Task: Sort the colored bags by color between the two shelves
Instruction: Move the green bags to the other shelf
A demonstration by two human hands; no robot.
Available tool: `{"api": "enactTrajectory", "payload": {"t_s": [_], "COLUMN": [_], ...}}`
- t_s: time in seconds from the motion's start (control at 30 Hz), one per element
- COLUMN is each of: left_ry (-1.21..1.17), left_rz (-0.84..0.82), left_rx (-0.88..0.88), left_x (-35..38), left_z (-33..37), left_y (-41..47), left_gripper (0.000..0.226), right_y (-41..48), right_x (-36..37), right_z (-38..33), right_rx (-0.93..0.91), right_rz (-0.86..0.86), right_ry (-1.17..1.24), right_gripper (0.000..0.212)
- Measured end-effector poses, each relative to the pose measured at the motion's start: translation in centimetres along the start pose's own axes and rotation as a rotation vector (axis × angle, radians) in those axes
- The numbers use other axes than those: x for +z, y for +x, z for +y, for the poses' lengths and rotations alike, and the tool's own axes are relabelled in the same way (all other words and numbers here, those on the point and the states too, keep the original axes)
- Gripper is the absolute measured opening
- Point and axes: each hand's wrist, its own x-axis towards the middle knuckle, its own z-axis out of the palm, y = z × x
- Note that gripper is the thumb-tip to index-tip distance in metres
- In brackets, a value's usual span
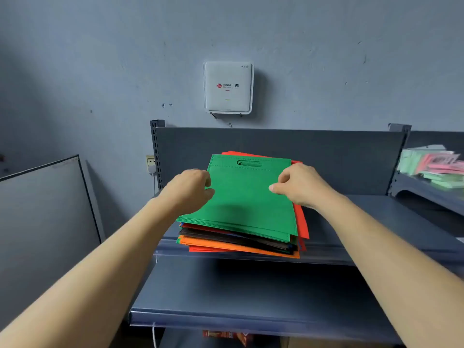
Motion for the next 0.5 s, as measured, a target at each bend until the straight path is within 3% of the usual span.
{"api": "enactTrajectory", "payload": {"t_s": [0.17,0.5], "left_ry": [0.017,-0.14], "left_rz": [-0.168,-0.25], "left_rx": [-0.12,-0.328], "left_x": [1.8,4.2], "left_z": [-1.2,-2.8], "left_y": [1.1,3.4], "left_gripper": [0.046,0.068], "right_y": [0.6,2.4], "right_x": [2.6,4.5], "right_z": [0.5,0.6], "right_rx": [0.131,0.276], "right_rz": [-0.231,-0.231], "right_ry": [-0.028,-0.039], "right_gripper": [0.06,0.071]}}
